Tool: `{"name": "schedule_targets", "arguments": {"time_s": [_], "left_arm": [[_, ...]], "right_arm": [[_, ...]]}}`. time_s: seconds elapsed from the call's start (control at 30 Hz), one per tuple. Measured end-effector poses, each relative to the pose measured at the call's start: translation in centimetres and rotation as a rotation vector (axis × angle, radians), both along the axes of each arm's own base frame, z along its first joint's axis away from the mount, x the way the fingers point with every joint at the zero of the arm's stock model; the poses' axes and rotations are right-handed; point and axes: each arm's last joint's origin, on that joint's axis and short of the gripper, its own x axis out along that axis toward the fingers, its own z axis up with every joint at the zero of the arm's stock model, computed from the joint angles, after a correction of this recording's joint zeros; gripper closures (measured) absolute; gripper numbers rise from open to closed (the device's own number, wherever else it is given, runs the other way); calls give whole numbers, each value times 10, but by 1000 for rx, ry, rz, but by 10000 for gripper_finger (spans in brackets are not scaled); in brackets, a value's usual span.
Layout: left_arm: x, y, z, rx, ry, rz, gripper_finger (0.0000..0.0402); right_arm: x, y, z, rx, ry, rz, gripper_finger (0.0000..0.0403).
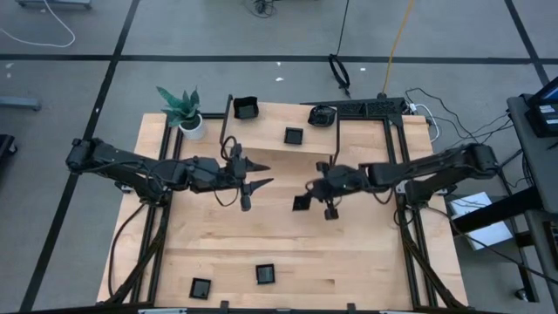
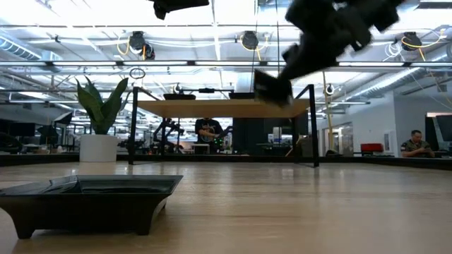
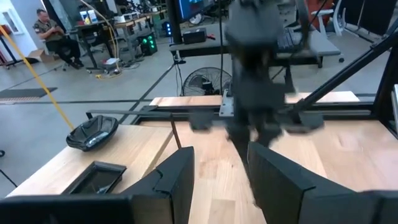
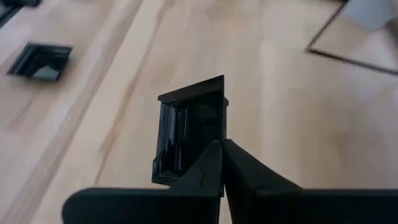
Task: Pick & Place Mini shaped plates
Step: Stack the black square plate on top of the other black square plates on the shelf
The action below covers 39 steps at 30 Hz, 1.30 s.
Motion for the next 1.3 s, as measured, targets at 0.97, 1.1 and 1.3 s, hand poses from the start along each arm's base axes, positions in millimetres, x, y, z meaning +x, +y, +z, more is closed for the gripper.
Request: {"name": "schedule_targets", "arguments": {"time_s": [0.97,1.1,1.3], "left_arm": [[-4,-12,-9,51,106,-29,250],[-4,-12,-9,34,102,-25,250],[-4,-12,-9,31,101,-24,250]], "right_arm": [[38,-212,89,216,123,-251,403],[38,-212,89,196,124,-240,403],[37,-212,88,193,127,-236,402]]}}
